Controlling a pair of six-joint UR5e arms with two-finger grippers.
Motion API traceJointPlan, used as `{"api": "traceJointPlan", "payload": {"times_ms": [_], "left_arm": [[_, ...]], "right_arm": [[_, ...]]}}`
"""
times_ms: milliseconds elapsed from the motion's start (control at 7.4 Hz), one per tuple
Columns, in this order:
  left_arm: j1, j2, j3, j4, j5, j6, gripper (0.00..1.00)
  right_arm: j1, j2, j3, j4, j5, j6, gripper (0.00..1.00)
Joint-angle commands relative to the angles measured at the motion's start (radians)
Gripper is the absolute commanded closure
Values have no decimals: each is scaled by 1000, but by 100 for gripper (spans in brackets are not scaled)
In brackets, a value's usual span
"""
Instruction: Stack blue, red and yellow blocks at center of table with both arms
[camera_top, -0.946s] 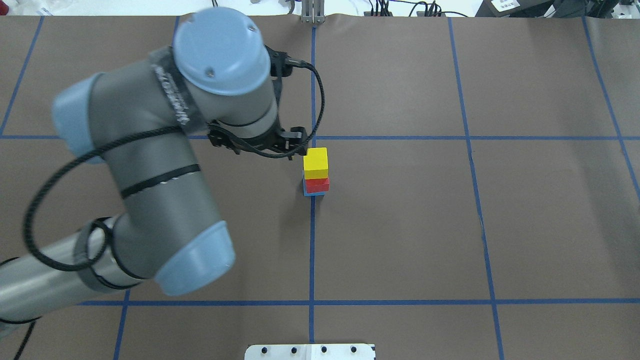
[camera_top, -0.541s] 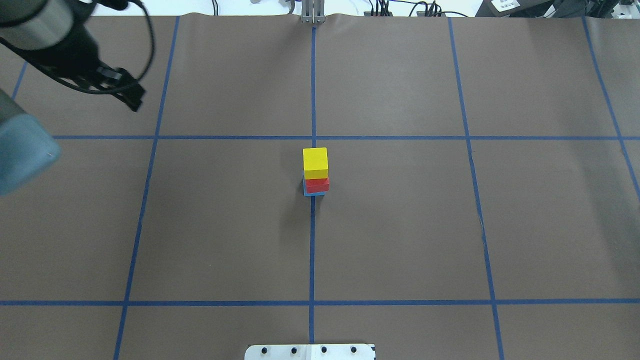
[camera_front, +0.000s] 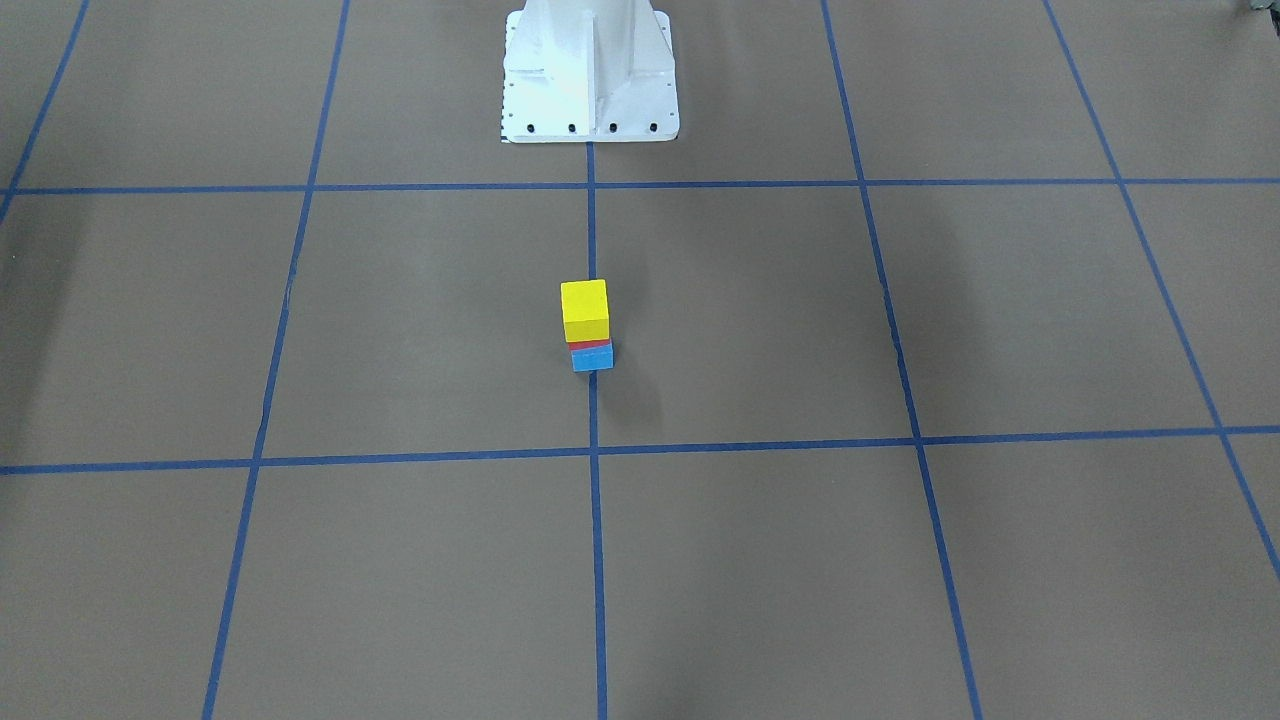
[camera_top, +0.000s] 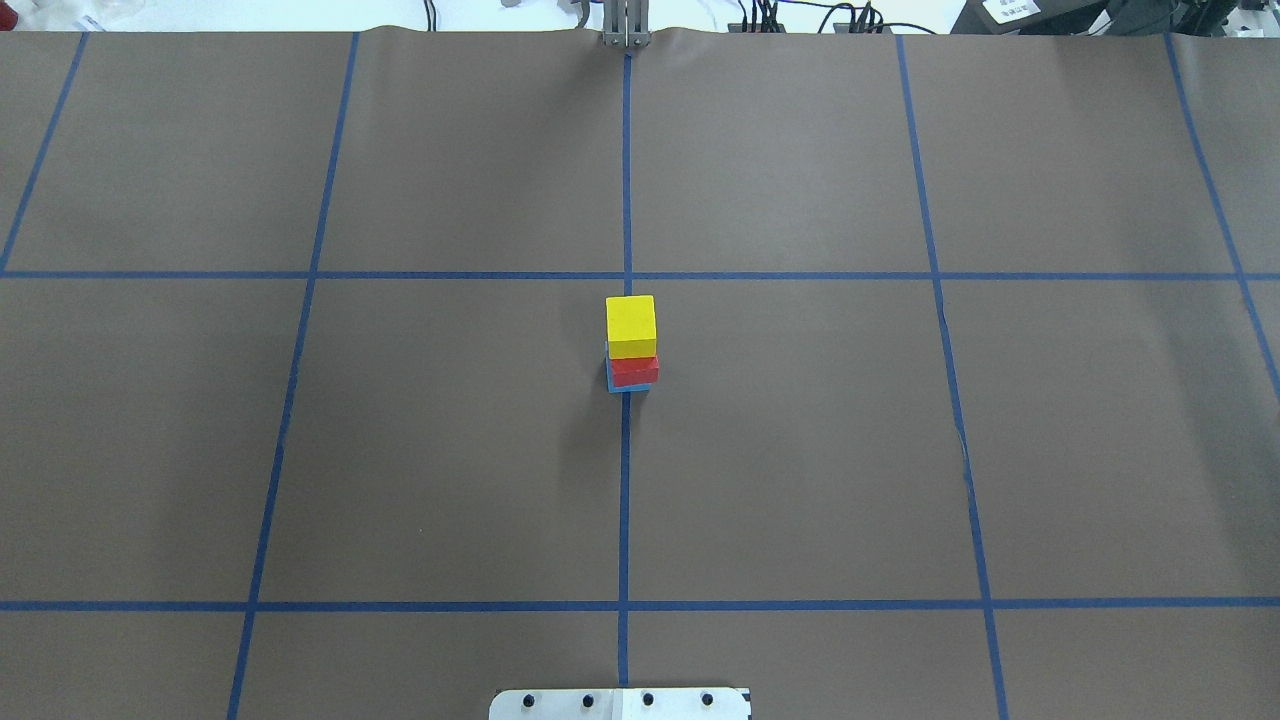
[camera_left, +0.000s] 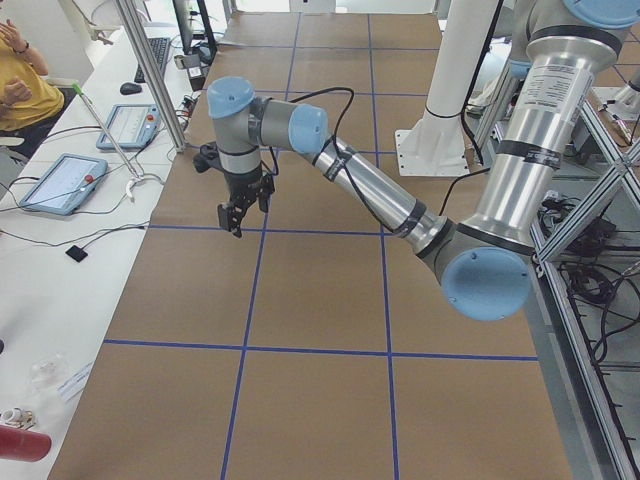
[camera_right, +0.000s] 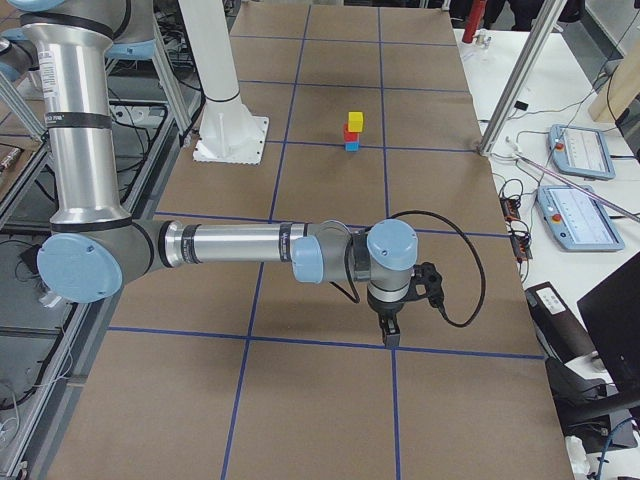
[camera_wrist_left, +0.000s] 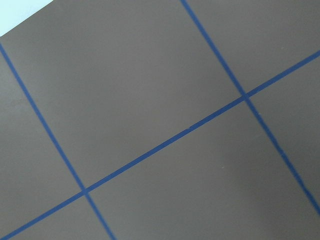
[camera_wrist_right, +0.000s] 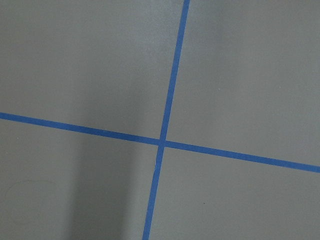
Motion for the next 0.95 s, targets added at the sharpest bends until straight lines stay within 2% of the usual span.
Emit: {"api": "traceJointPlan", "payload": {"times_ms": [0,135,405,676,811], "left_arm": [[-56,150,85,-107,-9,21,1],[-71,172,78,-120,-16,-75,0],[-112,270,52,-184,-92,-412,1],[-128,364,61,-374,-96,-505,0],[-127,376,90,-458,-92,-551,0]], "right_arm": [[1,-3,0,2,0,0,0],[1,-21,0,2,2,-2,0],[1,-23,6,2,0,0,0],[1,-20,5,2,0,1,0],[1,-20,5,2,-2,0,0]]}}
